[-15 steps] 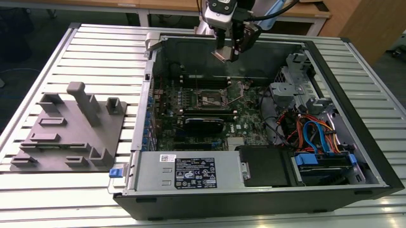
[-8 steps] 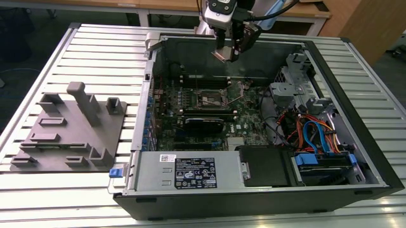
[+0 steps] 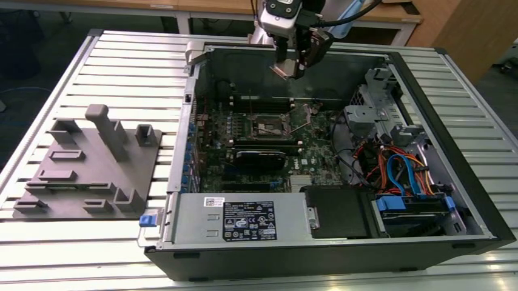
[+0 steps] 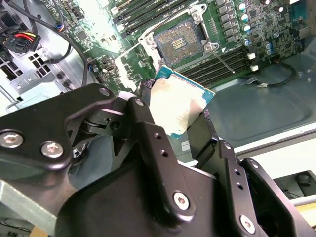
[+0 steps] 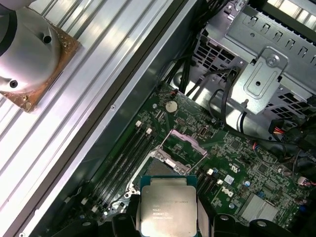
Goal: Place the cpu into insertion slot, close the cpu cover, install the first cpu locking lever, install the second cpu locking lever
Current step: 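Place the cpu into insertion slot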
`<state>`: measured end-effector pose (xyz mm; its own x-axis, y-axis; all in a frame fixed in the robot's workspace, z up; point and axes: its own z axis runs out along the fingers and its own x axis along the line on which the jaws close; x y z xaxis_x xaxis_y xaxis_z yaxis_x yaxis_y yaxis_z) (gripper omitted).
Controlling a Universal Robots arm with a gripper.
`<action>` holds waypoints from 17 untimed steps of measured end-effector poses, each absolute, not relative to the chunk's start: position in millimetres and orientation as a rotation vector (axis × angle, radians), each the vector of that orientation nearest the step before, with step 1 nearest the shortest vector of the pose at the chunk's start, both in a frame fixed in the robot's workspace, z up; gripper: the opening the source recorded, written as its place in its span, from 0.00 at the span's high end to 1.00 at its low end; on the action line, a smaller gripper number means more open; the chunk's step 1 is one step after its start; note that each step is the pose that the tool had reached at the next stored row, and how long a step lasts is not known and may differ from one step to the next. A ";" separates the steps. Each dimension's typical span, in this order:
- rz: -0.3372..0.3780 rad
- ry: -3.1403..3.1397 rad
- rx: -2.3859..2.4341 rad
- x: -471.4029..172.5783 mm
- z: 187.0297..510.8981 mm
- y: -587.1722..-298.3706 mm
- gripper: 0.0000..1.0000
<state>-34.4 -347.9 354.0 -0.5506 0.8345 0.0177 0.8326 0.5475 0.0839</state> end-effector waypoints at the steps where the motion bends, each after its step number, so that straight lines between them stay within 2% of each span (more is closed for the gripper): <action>1: 0.128 2.741 1.479 -34.4 354.0 -347.9 0.46; 17: 0.128 2.735 1.490 -34.4 353.6 -347.9 0.46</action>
